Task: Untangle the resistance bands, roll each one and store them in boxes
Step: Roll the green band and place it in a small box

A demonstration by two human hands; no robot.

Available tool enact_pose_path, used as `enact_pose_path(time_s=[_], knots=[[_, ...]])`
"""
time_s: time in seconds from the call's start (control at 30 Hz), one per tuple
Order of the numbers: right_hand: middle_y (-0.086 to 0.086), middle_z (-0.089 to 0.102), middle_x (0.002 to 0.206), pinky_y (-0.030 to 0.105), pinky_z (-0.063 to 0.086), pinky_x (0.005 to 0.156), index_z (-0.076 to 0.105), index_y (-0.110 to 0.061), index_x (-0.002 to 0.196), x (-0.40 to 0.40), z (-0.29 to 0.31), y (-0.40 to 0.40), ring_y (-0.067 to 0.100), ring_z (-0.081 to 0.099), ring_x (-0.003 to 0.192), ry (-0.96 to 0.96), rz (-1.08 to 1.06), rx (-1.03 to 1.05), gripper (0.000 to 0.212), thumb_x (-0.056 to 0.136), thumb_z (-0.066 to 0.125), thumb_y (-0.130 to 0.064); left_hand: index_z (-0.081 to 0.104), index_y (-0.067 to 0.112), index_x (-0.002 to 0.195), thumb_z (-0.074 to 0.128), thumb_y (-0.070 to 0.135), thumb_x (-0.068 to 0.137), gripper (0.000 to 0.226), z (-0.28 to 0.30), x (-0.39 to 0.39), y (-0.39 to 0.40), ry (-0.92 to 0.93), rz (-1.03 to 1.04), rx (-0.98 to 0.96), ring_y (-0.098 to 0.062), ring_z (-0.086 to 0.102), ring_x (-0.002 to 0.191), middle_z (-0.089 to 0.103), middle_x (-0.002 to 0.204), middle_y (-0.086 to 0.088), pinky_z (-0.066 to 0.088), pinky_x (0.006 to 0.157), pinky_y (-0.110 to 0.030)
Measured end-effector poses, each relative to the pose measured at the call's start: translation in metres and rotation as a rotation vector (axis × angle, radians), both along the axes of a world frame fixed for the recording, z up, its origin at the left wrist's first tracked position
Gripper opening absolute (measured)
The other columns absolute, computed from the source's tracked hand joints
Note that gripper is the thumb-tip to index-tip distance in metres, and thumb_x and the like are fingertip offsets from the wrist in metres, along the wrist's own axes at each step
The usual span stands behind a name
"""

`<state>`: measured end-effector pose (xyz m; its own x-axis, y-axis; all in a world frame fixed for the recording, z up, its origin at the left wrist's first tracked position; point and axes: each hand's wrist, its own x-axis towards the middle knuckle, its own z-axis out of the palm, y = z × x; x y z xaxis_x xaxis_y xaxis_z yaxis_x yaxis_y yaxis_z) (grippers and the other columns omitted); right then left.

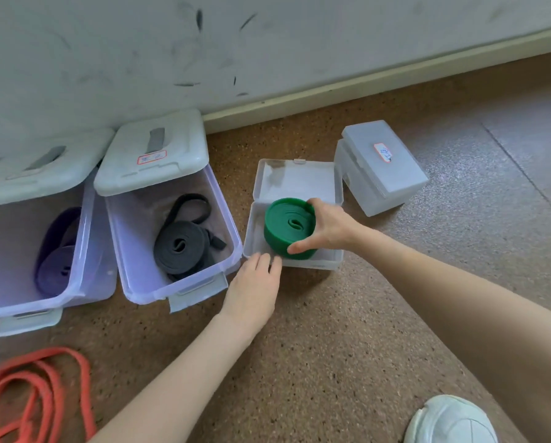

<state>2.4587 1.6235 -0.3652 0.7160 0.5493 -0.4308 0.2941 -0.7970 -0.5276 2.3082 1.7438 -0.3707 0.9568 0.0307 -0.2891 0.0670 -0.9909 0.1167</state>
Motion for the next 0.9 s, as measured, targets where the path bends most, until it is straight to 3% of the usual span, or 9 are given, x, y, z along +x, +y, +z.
enact_pose_path(time_s=[0.07,0.2,0.27,0.4,0.53,0.67,0.77,0.83,0.9], knots=[[0.013,0.051,0.121,0.038,0.044,0.092,0.034,-0.008,0.127,-0.005,-0.009,0.0,0.029,0.044,0.113,-0.157,0.051,-0.075,0.095,0.057,0.081,-0.053,0.017,0.01,0.147,0.045,0.007,0.094,0.061,-0.004,-0.006,0.001,-0.007,-0.015,-0.013,-0.024,0.019,0.142,0.025,0.152,-0.008,0.022,0.113,-0.031],[0.016,0.049,0.126,0.039,0.043,0.089,0.025,-0.005,0.135,-0.018,-0.025,-0.004,0.032,0.042,0.114,-0.494,0.235,-0.25,0.1,0.062,0.078,-0.049,0.012,0.01,0.148,0.044,0.006,0.095,0.063,-0.013,-0.013,-0.003,-0.032,-0.003,-0.02,-0.023,0.01,0.145,0.018,0.155,-0.008,0.017,0.115,-0.029],[0.018,0.05,0.127,0.039,0.045,0.09,0.021,-0.004,0.139,-0.015,-0.026,-0.004,0.033,0.043,0.114,-0.567,0.362,-0.309,0.102,0.067,0.074,-0.052,0.011,0.009,0.149,0.044,0.005,0.094,0.063,-0.015,-0.016,-0.004,-0.043,0.005,-0.031,-0.023,0.009,0.145,0.016,0.156,-0.009,0.014,0.115,-0.028],[0.016,0.055,0.121,0.034,0.044,0.083,0.024,-0.003,0.138,-0.002,-0.017,-0.001,0.03,0.048,0.105,-0.509,0.534,-0.383,0.103,0.066,0.07,-0.062,0.002,0.007,0.149,0.043,0.008,0.095,0.068,-0.018,-0.021,-0.004,-0.025,-0.004,-0.005,-0.025,0.0,0.146,0.005,0.158,-0.014,0.005,0.116,-0.03],[0.021,0.046,0.13,0.041,0.041,0.096,0.018,-0.001,0.141,-0.011,-0.019,0.013,0.037,0.042,0.118,-0.353,0.402,-0.442,0.113,0.063,0.077,-0.056,-0.014,0.006,0.146,0.042,0.012,0.093,0.077,-0.02,-0.03,-0.004,0.001,-0.062,0.016,-0.029,-0.013,0.144,-0.013,0.156,-0.017,-0.009,0.112,-0.032],[0.017,0.028,0.144,0.043,0.027,0.109,0.011,-0.008,0.145,-0.015,-0.019,0.01,0.035,0.021,0.134,-0.064,0.14,-0.267,0.113,0.064,0.08,-0.047,-0.013,0.015,0.148,0.047,0.019,0.093,0.081,-0.015,-0.026,-0.007,0.031,0.002,-0.076,-0.029,-0.014,0.144,-0.016,0.157,-0.001,0.013,0.117,-0.034],[0.015,0.024,0.148,0.042,0.025,0.11,0.014,-0.01,0.146,-0.014,-0.013,0.004,0.033,0.021,0.137,0.077,0.036,-0.146,0.111,0.065,0.077,-0.054,-0.003,0.014,0.149,0.048,0.017,0.093,0.076,-0.015,-0.02,-0.015,0.055,0.073,-0.099,-0.03,-0.013,0.144,-0.011,0.158,0.002,0.024,0.115,-0.036],[0.016,0.035,0.143,0.039,0.032,0.106,0.026,-0.007,0.142,-0.017,-0.011,-0.001,0.03,0.034,0.131,0.044,-0.01,-0.078,0.091,0.074,0.073,-0.047,-0.002,0.012,0.149,0.044,0.018,0.094,0.072,-0.014,-0.018,-0.018,0.06,0.075,-0.068,-0.032,-0.01,0.145,-0.006,0.159,-0.002,0.014,0.117,-0.039],[0.016,0.05,0.13,0.037,0.041,0.092,0.038,-0.004,0.131,-0.022,-0.01,-0.007,0.03,0.048,0.118,-0.128,-0.043,-0.036,0.056,0.088,0.061,-0.032,0.003,0.013,0.15,0.041,0.021,0.095,0.067,-0.013,-0.014,-0.015,0.021,0.075,-0.068,-0.028,-0.005,0.145,0.002,0.159,-0.003,0.003,0.117,-0.039]])
